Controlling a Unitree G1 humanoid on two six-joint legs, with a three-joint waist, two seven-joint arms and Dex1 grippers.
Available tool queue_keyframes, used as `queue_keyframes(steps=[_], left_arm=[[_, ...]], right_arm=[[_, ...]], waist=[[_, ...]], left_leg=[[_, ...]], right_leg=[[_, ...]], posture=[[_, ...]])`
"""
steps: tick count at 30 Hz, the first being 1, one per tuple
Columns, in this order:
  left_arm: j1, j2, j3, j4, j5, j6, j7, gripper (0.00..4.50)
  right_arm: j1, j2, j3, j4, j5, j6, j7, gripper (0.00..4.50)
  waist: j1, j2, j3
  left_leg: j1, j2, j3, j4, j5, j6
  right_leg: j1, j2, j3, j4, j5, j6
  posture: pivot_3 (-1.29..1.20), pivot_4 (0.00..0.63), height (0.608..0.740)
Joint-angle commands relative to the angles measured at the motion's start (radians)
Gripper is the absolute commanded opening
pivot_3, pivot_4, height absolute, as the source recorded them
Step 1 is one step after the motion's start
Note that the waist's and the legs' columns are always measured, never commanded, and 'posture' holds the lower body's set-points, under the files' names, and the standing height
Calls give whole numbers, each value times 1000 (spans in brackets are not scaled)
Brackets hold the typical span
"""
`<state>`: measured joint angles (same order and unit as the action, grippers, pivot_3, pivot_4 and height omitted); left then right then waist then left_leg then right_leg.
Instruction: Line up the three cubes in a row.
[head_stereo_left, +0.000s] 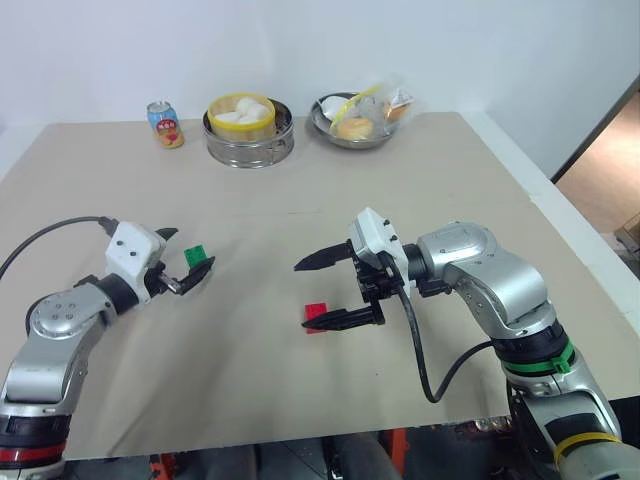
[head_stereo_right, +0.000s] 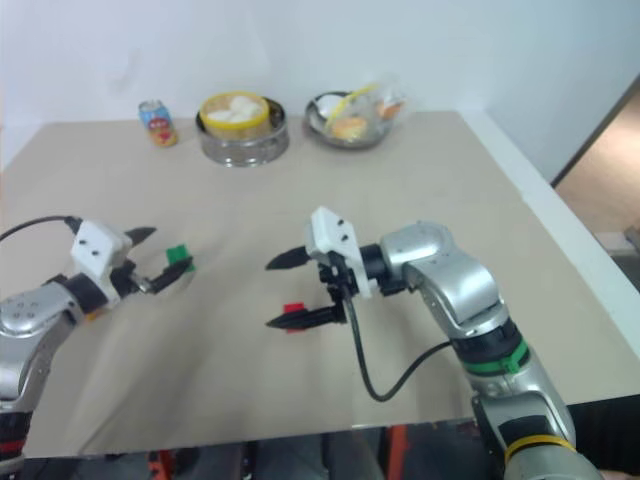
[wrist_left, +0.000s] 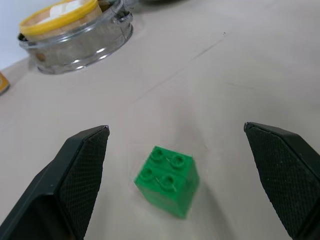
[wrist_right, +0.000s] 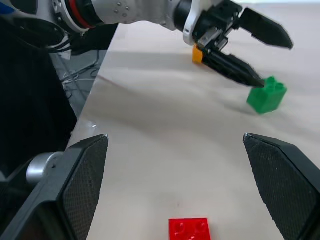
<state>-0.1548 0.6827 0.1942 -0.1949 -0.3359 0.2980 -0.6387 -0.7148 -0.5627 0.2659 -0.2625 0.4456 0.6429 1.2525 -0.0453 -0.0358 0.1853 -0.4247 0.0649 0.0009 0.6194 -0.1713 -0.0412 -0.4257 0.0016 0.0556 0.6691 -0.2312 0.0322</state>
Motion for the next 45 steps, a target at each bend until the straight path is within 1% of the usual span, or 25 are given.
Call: queue_keyframes(steps=[1,7,12,15,18,22,23,24,26,27,28,29,33,36,40,43,44,45], left_arm=[[-79,62,-18,108,23,-41,-99,4500],[-207,114,-72,316,31,-60,-276,4500],[-347,147,-157,522,80,-69,-426,4500],[-440,149,-217,652,130,-102,-502,4500],[-509,139,-252,750,176,-139,-528,4500],[-574,119,-284,843,219,-190,-563,3591],[-582,117,-289,855,226,-204,-569,3065],[-588,114,-292,866,231,-219,-575,2929],[-598,110,-296,881,238,-238,-590,2053],[-600,109,-296,882,239,-242,-596,2053],[-601,108,-296,883,238,-246,-601,1635],[-602,107,-297,884,238,-252,-606,1412],[-595,114,-298,862,235,-257,-626,1376],[-595,118,-291,841,232,-259,-639,1376],[-583,128,-285,768,218,-258,-674,1376],[-564,135,-279,663,196,-215,-691,1376],[-548,141,-279,602,185,-179,-695,1376],[-516,150,-276,498,160,-109,-695,1376]], right_arm=[[-22,-6,-27,-26,2,-20,-25,4472],[-14,-18,-20,-36,-11,-44,-44,4472],[-14,-19,-19,-37,-29,-73,-61,4472],[-12,-21,-21,-39,-35,-85,-75,4472],[-8,-21,-25,-42,-40,-95,-87,4472],[-1,-18,-31,-48,-36,-93,-110,4500],[3,-14,-37,-50,-28,-80,-121,4500],[7,-7,-45,-51,-18,-70,-134,4500],[15,26,-74,-42,4,-46,-189,4500],[17,42,-86,-29,1,-46,-219,4500],[21,59,-98,-17,-1,-56,-245,4500],[24,69,-105,-10,-4,-63,-260,4500],[30,125,-132,6,35,-27,-311,4500],[34,133,-123,12,29,-25,-322,4500],[31,125,-115,42,17,-28,-319,4500],[27,109,-108,52,7,-34,-305,4500],[27,102,-105,50,6,-34,-298,4500],[29,91,-107,43,7,-35,-289,4500]], waist=[[-1,0,0],[0,0,0],[0,0,0],[-1,0,0],[0,0,0],[0,0,0],[1,0,0],[1,0,0],[0,0,0],[0,0,0],[0,0,0],[0,0,0],[0,0,0],[0,0,0],[0,0,0],[0,0,0],[0,0,0],[0,0,0]], left_leg=[[0,0,0,0,0,0],[0,0,0,0,0,0],[0,0,0,0,0,0],[-2,0,0,0,0,0],[-3,0,-1,0,0,0],[-9,0,-1,1,0,0],[-10,0,-1,2,0,0],[-12,0,-1,3,0,0],[-12,0,-1,4,0,0],[-12,0,-1,5,0,0],[-12,0,-1,5,0,0],[-12,0,-1,5,0,0],[-12,0,-1,6,0,0],[-12,0,-1,7,1,0],[-12,0,-1,7,1,0],[-12,0,-1,7,1,0],[-12,0,-1,7,1,0],[-12,0,-1,7,1,0]], right_leg=[[0,0,0,0,0,0],[-1,0,0,0,0,0],[-1,0,0,0,-1,-2],[-2,1,-1,0,0,0],[-3,1,-1,1,-1,0],[-11,1,0,4,0,0],[-12,1,0,5,-1,0],[-14,1,0,9,-1,0],[-15,1,0,10,-2,-1],[-15,1,0,11,-2,-1],[-15,1,0,11,-2,-1],[-15,2,0,12,-2,-1],[-15,2,0,13,-1,-1],[-15,2,0,13,0,-1],[-15,2,0,13,0,-1],[-15,2,0,13,0,-1],[-15,2,0,13,0,-1],[-15,2,0,13,0,-1]], posture=[[0,150,740],[0,150,740],[0,150,740],[0,150,740],[0,150,740],[0,150,740],[0,150,740],[0,150,740],[0,150,740],[0,150,740],[0,150,740],[0,150,740],[0,150,740],[0,150,740],[0,150,740],[0,150,740],[0,150,740],[0,150,740]])
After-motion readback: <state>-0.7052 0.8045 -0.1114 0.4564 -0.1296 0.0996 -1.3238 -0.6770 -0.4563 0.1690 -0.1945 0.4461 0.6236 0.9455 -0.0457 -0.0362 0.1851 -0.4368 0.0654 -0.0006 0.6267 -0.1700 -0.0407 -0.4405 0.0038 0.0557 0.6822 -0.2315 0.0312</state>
